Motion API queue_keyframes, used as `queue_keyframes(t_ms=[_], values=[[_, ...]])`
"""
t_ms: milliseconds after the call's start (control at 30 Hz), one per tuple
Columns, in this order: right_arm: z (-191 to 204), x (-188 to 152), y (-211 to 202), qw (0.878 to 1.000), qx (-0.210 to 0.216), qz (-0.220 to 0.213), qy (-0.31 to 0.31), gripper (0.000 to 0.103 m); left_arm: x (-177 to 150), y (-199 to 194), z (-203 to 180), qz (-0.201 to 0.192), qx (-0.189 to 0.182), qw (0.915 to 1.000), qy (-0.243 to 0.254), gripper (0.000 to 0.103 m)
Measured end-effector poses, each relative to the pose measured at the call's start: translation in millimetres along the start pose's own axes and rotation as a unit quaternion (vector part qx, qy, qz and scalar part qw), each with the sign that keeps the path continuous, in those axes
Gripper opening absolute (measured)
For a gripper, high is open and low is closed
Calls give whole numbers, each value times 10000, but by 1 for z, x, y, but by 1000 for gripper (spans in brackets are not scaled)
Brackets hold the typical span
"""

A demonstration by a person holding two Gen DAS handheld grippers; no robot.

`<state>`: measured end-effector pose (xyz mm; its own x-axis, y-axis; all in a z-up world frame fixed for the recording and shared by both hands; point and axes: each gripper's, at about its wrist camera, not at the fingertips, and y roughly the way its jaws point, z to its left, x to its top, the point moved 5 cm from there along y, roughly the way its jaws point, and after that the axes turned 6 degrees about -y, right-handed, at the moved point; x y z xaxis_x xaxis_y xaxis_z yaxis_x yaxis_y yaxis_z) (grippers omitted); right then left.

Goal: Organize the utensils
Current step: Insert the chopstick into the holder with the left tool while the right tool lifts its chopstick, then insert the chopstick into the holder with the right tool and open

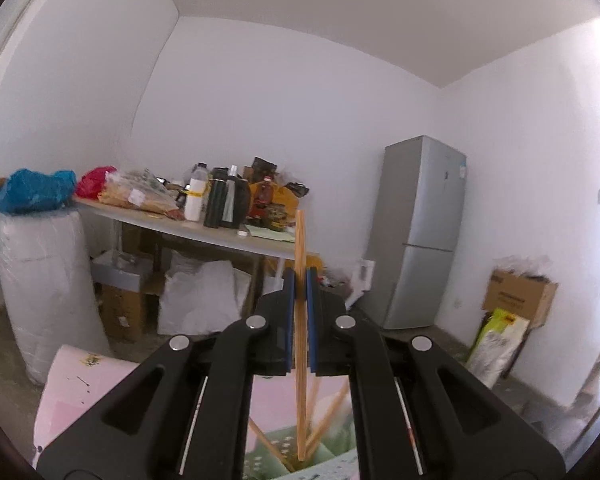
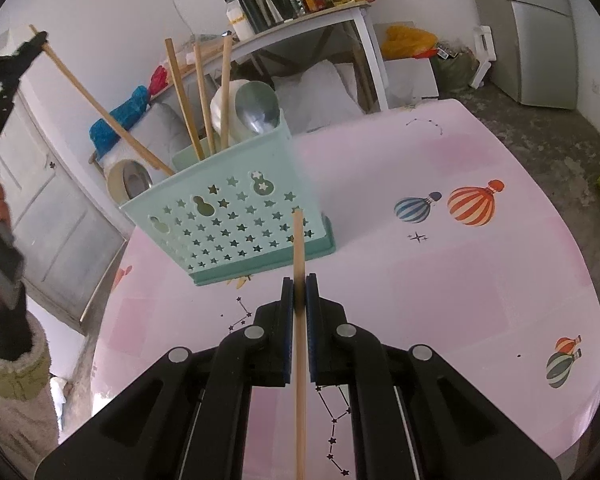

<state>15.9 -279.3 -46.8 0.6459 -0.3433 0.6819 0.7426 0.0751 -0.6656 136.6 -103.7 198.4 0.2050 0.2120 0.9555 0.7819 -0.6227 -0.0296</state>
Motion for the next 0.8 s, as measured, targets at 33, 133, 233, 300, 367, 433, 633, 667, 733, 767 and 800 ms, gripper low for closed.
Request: queue_keyframes(t_ms=[33, 133, 233, 300, 367, 433, 633, 667, 733, 767, 800], values=[[0, 0, -1, 10000, -1, -6, 2, 6, -4, 5, 1, 24, 35, 10000, 29, 4], [0, -1, -1, 10000, -6, -6, 1, 6, -18, 22, 7, 210, 64, 9998, 25, 4], [0, -1, -1, 10000, -8, -9, 1, 6, -40, 40, 18, 764, -72, 9968, -224, 4], [1, 0, -3, 10000, -14, -17, 2, 6, -51, 43, 24, 1010, -85, 9943, -344, 4], [1, 0, -4, 10000, -28, -20, -10, 6, -60, 39, 27, 1112, -109, 9931, -344, 6], [1, 1, -5, 10000, -45, -23, -19, 6, -65, 31, 26, 1069, -83, 9941, -136, 16], [0, 6, -12, 9998, -105, -147, 7, 6, -83, -5, 16, 1171, -167, 9926, 274, 33], [1, 8, -15, 9997, -118, -205, 9, 6, -86, -12, 17, 1203, -173, 9922, 285, 35], [2, 12, -21, 9994, -127, -314, -3, 6, -93, -26, 18, 1314, -203, 9907, 292, 43], [3, 15, -25, 9992, -108, -391, -12, 6, -97, -31, 17, 1372, -233, 9898, 307, 45], [4, 19, -30, 9987, -72, -512, -29, 6, -102, -36, 17, 1427, -243, 9889, 334, 47]])
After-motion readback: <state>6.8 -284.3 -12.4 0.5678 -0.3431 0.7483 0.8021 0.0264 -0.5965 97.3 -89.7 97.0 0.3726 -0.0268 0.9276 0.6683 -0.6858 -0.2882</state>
